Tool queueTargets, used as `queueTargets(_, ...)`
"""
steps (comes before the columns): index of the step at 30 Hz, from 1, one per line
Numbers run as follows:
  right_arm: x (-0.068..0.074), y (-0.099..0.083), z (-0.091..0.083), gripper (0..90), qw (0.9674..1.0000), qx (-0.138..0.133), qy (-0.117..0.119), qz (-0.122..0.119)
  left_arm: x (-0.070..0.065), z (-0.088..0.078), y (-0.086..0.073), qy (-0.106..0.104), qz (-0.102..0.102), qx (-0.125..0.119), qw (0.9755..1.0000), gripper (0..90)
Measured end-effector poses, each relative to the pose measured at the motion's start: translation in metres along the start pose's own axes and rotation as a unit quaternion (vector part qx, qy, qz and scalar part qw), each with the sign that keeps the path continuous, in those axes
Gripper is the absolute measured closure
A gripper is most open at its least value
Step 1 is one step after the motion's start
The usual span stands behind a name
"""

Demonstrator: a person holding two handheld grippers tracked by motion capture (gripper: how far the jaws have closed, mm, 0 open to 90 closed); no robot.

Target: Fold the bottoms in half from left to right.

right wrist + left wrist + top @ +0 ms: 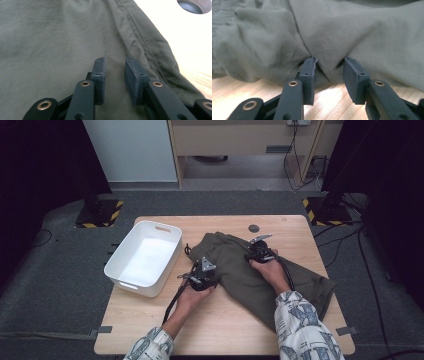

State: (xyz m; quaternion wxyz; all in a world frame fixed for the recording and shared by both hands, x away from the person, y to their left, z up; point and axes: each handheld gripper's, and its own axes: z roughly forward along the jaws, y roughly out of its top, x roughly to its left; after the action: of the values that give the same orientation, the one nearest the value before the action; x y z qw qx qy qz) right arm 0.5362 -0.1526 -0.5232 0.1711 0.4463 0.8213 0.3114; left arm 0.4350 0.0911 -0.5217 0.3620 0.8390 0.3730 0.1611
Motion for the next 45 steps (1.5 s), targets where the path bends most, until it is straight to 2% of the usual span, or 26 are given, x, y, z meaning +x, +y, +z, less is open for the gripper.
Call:
queueTargets(5, 0.006, -0.010, -0.007, 71.3, 1.0000, -0.008, 0.001, 0.004, 0.003, 0.003, -0.002, -0.002, -0.006, 0.000, 1.0000, 64.4)
queueTargets(9, 0.009, -0.013, -0.012, 71.4, 1.0000, 0.000, 0.002, -0.003, 0.006, 0.005, -0.002, -0.002, -0.007, 0.006, 1.0000, 67.0)
queueTargets(10, 0.010, -0.014, -0.013, 71.3, 1.0000, 0.001, 0.005, -0.001, 0.009, 0.007, -0.003, -0.005, -0.014, 0.006, 0.9999, 67.6)
queueTargets(13, 0.012, -0.016, -0.015, 71.3, 1.0000, 0.001, 0.006, -0.001, 0.012, 0.008, -0.002, -0.004, -0.019, 0.005, 0.9998, 69.1)
queueTargets(15, 0.013, -0.019, -0.016, 71.3, 1.0000, -0.003, 0.006, -0.005, 0.016, 0.009, -0.002, -0.001, -0.019, 0.004, 0.9998, 69.5)
queueTargets(17, 0.015, -0.024, -0.019, 71.3, 0.9999, -0.009, 0.010, -0.005, 0.020, 0.009, -0.003, 0.000, -0.030, -0.001, 0.9996, 70.8)
queueTargets(23, 0.026, -0.036, -0.031, 71.0, 0.9997, -0.005, 0.023, -0.010, 0.026, 0.010, 0.000, 0.015, -0.023, 0.006, 0.9996, 71.4)
queueTargets(27, 0.031, -0.044, -0.037, 70.8, 0.9994, -0.013, 0.032, -0.009, 0.032, 0.011, 0.001, 0.022, -0.030, 0.006, 0.9993, 70.5)
queueTargets(29, 0.029, -0.045, -0.039, 67.4, 0.9992, -0.009, 0.037, -0.005, 0.034, 0.012, 0.002, 0.024, -0.032, 0.009, 0.9991, 69.3)
queueTargets(31, 0.028, -0.041, -0.041, 58.2, 0.9995, -0.005, 0.030, 0.000, 0.035, 0.010, 0.004, 0.027, -0.032, 0.011, 0.9991, 68.1)
queueTargets(34, 0.019, -0.030, -0.048, 52.9, 0.9988, -0.042, 0.025, 0.008, 0.035, 0.003, 0.008, 0.033, -0.035, 0.003, 0.9988, 67.1)
queueTargets(37, 0.008, -0.017, -0.049, 43.8, 0.9987, -0.048, 0.016, 0.013, 0.035, -0.005, 0.012, 0.038, -0.045, -0.010, 0.9982, 65.3)
queueTargets(41, -0.004, -0.003, -0.040, 36.8, 0.9987, -0.045, 0.004, 0.021, 0.032, -0.013, 0.016, 0.044, -0.048, -0.025, 0.9976, 63.4)
queueTargets(45, -0.014, 0.005, -0.022, 31.7, 0.9988, -0.038, 0.003, 0.032, 0.025, -0.012, 0.018, 0.033, -0.045, -0.026, 0.9981, 59.5)
